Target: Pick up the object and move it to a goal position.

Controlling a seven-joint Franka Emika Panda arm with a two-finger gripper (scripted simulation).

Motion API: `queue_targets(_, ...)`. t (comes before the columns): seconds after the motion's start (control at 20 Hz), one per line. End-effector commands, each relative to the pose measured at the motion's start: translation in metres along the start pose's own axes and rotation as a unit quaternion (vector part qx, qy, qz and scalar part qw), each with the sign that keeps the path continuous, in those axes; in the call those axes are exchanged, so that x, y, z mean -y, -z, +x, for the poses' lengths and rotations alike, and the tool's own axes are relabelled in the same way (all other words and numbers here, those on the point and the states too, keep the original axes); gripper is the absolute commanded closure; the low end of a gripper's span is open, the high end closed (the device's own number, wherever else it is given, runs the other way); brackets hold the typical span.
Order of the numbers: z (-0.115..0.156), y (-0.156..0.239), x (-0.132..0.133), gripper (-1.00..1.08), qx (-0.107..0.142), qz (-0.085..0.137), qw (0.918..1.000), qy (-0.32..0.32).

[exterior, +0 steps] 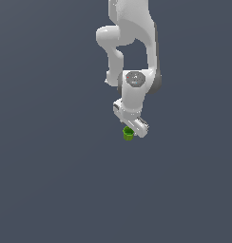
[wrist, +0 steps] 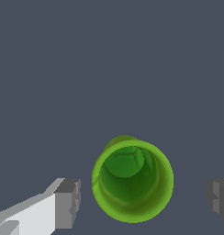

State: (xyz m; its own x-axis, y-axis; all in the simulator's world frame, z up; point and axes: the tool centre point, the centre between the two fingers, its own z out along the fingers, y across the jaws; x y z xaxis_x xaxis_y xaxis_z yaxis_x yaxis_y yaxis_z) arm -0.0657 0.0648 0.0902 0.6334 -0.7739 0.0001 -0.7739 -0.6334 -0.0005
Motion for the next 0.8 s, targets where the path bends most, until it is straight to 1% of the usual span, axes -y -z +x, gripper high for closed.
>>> queue_targets(0.0, 0.0, -0.006, -0.001, -0.92, 0.0, 0.0, 1.0, 0.0)
queue_targets(0.35, -0.001, -0.038, -0.001, -0.92, 0.0, 0.0, 1.0, -0.002)
queue_targets(0.65, 0.0, -0.048, -0.001, -0.92, 0.0, 0.0, 1.0, -0.002)
queue_targets(0.7, 0.0, -0.048, -0.001, 1.08, 0.0, 0.0, 1.0, -0.002)
queue_targets(0.75, 0.0, -0.048, -0.001, 1.08, 0.0, 0.0, 1.0, -0.002)
